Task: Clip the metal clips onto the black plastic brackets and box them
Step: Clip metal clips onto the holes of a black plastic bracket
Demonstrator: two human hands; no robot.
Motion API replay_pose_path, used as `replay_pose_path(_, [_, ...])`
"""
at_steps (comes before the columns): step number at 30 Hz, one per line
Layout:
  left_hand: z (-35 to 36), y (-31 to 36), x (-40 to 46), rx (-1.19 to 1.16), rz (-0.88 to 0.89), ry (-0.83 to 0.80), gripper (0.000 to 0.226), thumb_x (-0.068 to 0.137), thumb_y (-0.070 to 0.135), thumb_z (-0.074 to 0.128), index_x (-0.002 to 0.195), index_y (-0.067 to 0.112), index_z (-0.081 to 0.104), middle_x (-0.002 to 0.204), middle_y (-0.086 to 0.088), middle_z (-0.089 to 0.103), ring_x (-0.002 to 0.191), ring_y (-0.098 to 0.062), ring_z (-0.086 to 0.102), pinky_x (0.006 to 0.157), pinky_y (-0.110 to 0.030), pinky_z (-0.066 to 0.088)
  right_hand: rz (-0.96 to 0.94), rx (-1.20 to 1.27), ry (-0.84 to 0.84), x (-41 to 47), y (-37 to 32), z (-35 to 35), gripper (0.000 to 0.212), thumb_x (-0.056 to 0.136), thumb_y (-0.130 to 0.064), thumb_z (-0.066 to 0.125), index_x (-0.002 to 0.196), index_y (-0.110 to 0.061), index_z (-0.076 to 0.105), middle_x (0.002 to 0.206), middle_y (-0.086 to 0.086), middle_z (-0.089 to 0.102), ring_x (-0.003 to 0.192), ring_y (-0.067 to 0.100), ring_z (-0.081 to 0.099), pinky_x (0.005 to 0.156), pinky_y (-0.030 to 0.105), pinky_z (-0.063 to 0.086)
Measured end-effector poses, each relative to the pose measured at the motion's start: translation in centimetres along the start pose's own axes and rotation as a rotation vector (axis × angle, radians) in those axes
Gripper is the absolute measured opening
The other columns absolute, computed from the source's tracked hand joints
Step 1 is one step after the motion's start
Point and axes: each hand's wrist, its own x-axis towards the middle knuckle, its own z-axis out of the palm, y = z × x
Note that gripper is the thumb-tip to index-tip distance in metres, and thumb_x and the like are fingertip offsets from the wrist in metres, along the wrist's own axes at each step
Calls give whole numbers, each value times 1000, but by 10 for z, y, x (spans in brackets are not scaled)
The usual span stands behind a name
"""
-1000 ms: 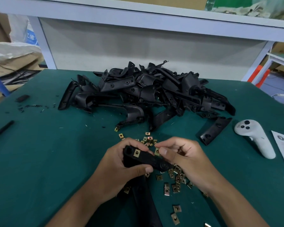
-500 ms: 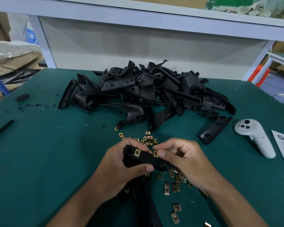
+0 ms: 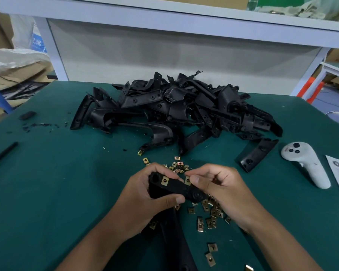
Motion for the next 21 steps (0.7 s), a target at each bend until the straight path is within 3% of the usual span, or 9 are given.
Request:
replay_pose_path(8, [-1, -1, 0, 15, 10, -20, 30, 69, 13, 87, 92, 25, 70, 97, -3, 76, 86, -12, 72, 75, -18, 54, 8, -11, -12, -2, -2, -1, 18, 83, -29, 72, 97, -20, 81, 94, -5, 79, 91, 4, 72, 77, 13, 52])
replay_pose_path(12, [0, 0, -1, 19, 6, -25, 30, 69, 13, 87, 92, 23, 70, 93, 0, 75, 82, -9, 70, 73, -17, 54, -6, -45, -40, -3, -4, -3, 16, 85, -31, 70, 98, -28, 81, 88, -7, 77, 85, 2, 69, 77, 14, 52])
replay_pose_path(17, [-1, 0, 0, 18, -10, -25, 30, 69, 14, 87, 91, 24, 70, 89, 1, 74, 79, -11, 69, 71, -20, 55, -23, -52, -54, -3, -4, -4, 20, 90, -39, 67, 104, -32, 80, 102, -2, 78, 101, 14, 71, 86, 22, 55])
replay_pose_path(21, [-2, -1, -1, 11, -16, -56, 30, 71, 16, 88, 93, 25, 70, 92, 2, 74, 82, -10, 69, 73, -19, 54, -24, -20, -70, -5, -5, -4, 19, 89, -33, 69, 104, -27, 80, 86, -10, 76, 88, 0, 69, 78, 12, 50])
